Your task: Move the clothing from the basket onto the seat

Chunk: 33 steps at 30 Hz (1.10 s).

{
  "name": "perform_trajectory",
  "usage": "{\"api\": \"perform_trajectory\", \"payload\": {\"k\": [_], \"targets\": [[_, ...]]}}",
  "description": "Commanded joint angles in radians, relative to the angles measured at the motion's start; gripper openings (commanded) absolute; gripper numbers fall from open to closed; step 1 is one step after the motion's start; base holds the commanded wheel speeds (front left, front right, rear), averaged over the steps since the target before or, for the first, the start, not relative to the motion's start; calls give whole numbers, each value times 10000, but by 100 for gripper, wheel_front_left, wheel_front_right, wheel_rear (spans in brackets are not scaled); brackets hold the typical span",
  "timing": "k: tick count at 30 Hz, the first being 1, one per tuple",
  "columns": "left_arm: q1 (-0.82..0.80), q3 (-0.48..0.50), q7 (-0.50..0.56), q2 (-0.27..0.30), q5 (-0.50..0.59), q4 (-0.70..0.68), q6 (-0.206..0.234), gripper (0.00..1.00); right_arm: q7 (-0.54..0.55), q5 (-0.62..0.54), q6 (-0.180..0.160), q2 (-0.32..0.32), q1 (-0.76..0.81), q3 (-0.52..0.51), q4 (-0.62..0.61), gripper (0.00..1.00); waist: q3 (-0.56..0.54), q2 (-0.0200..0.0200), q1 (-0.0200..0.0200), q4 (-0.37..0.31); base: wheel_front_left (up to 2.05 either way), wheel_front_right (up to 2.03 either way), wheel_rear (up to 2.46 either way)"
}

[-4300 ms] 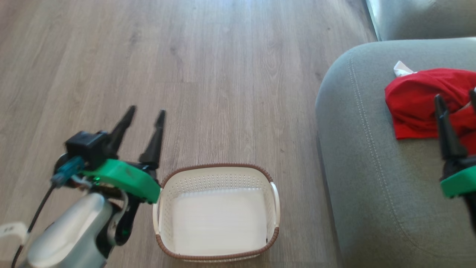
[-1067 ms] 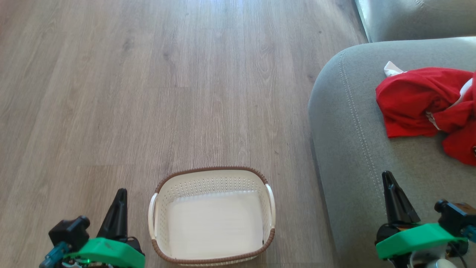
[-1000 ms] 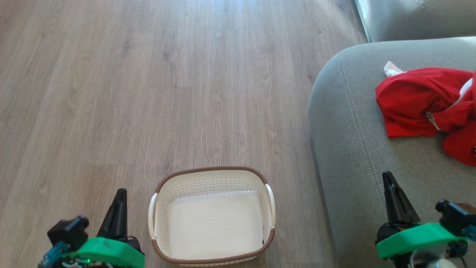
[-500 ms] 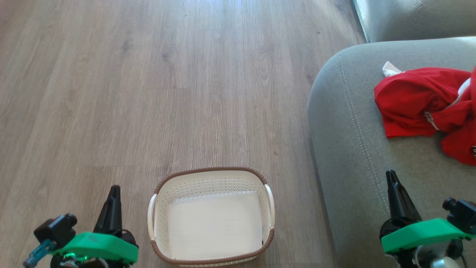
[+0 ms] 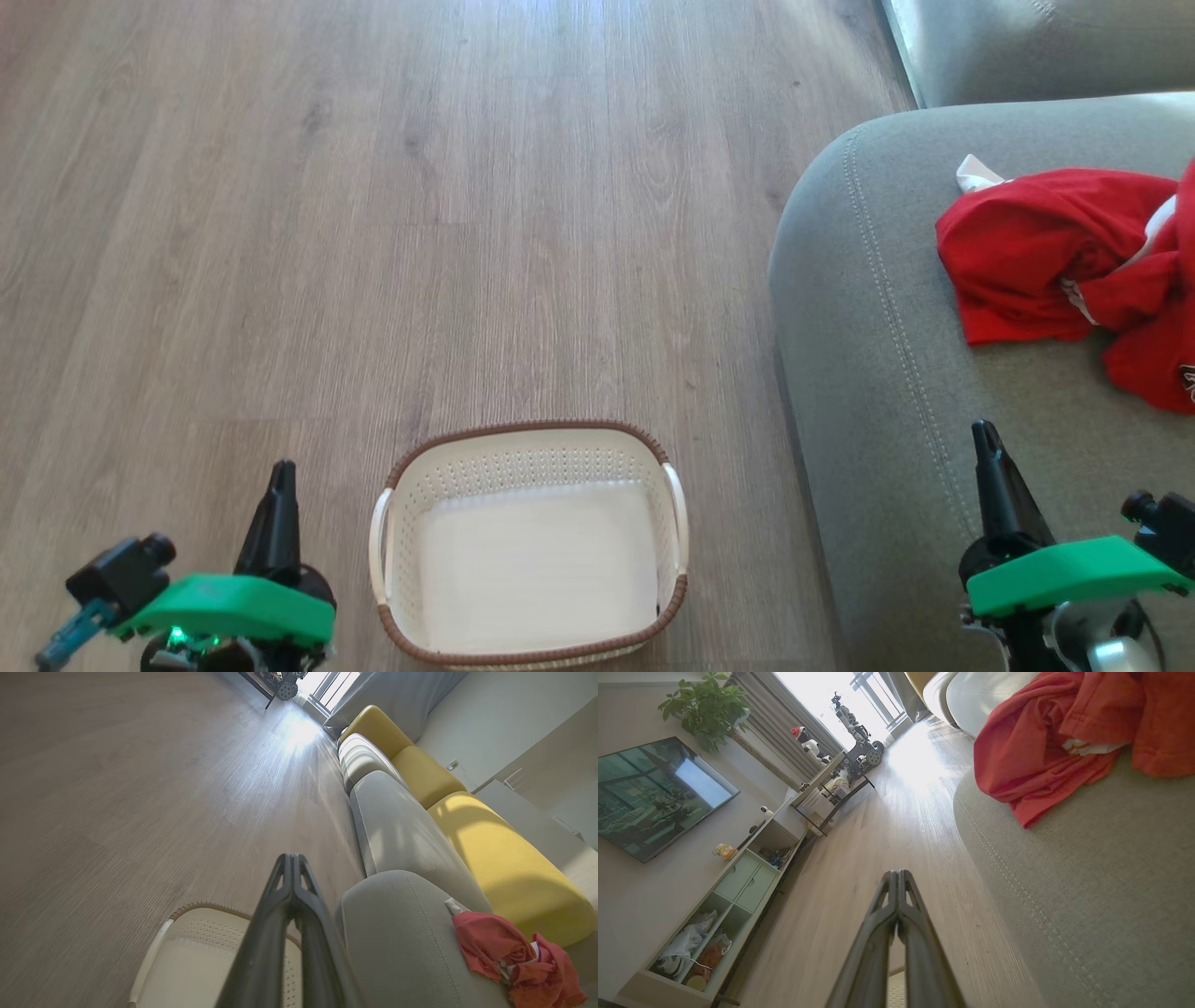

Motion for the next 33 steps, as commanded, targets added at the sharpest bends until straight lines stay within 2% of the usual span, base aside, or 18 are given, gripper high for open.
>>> {"api": "perform_trajectory", "payload": {"k": [1,33], "targets": [[-556,283,70,52,-313,-296,-28,0,49,304,1,-52,-476,-36,-243,0,-3,0,0,-4,0,0,0],[-897,700,965,-23,-3765,-218,-46,0,921,3487,0,112,-900,-326,133,0,-62,0,0,-90,0,0,0]]}}
